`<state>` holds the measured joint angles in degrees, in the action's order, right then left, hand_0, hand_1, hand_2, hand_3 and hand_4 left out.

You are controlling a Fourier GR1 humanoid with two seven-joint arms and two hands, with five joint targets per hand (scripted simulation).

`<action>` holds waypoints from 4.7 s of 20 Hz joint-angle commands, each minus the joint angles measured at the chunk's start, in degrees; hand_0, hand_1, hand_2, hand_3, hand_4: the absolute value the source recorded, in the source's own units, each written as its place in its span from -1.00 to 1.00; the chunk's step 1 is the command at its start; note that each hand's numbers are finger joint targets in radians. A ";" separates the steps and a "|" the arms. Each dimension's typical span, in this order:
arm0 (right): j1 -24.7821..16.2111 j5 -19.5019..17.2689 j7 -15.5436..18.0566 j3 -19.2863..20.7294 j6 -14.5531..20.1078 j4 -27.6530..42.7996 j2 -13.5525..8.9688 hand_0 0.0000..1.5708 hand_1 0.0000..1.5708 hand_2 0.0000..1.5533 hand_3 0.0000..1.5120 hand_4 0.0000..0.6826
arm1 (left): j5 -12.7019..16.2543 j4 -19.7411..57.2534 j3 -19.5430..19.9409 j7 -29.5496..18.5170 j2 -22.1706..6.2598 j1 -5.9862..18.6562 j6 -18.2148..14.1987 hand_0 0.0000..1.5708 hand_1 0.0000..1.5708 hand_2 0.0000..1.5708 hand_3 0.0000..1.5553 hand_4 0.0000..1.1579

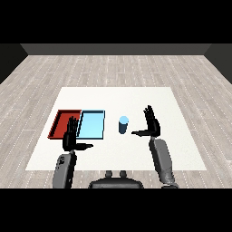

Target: Pick the blue can and put it in the blue box

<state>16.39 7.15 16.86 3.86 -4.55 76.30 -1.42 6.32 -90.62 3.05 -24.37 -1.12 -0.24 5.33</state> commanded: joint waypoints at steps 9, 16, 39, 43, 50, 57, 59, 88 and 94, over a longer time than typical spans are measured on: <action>5.64 3.22 0.32 2.36 -2.40 -11.46 -1.06 -1.00 -1.00 -1.00 -1.00 -1.00 | 1.12 -2.63 -0.20 3.18 -0.85 0.57 -0.75 -1.00 -1.00 -1.00 -1.00 -1.00; 6.10 3.27 -1.69 1.18 1.08 -11.74 0.35 -1.00 -1.00 -1.00 -1.00 -1.00 | 0.10 8.31 1.46 -4.17 -0.68 5.59 -0.68 -1.00 -1.00 -1.00 -1.00 -1.00; 14.04 12.56 11.83 -7.28 5.92 -36.23 1.41 -1.00 -1.00 -1.00 -1.00 -1.00 | 1.59 2.10 1.02 0.09 -0.71 4.09 -2.00 -1.00 -1.00 -1.00 -1.00 -1.00; 20.02 14.59 13.63 -6.64 5.24 -43.54 1.42 -1.00 -1.00 -1.00 -1.00 -1.00 | 4.19 2.34 3.11 -2.85 -2.65 0.53 1.04 -1.00 -1.00 -1.00 -1.00 -1.00; 16.97 14.97 12.00 -8.44 5.25 -39.78 1.42 -1.00 -1.00 -1.00 -1.00 -1.00 | 2.42 -0.58 0.39 -2.09 -0.94 -2.31 -0.22 -1.00 -1.00 -1.00 -1.00 -1.00; 22.83 16.74 16.16 -8.27 3.10 -49.46 1.42 -1.00 -1.00 -1.00 -1.00 -1.00 | 1.60 -3.87 -1.00 0.88 -0.12 -1.58 -1.99 -1.00 -1.00 -1.00 -1.00 -1.00; 22.74 21.38 15.17 -14.47 7.00 -46.65 1.42 -1.00 -1.00 -1.00 -1.00 -1.00 | 0.93 -1.74 -0.96 0.06 0.60 -0.26 -3.11 -1.00 -1.00 -1.00 -1.00 -1.00; 32.28 29.28 15.27 -23.95 15.25 -59.25 1.42 0.99 0.99 0.92 0.91 0.99 | 2.38 -1.74 0.96 -2.93 -1.32 -1.57 0.06 -1.00 -1.00 -1.00 -1.00 -1.00; 30.99 27.47 17.78 -23.36 17.30 -55.83 0.90 0.94 0.94 0.89 0.88 0.93 | 3.14 -2.51 -0.70 1.11 -0.15 -1.82 -0.18 -1.00 -1.00 -1.00 -1.00 -1.00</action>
<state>47.38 36.65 33.19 -21.06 11.91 19.37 -0.17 9.49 -92.22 3.48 -24.67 -2.02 -1.22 5.34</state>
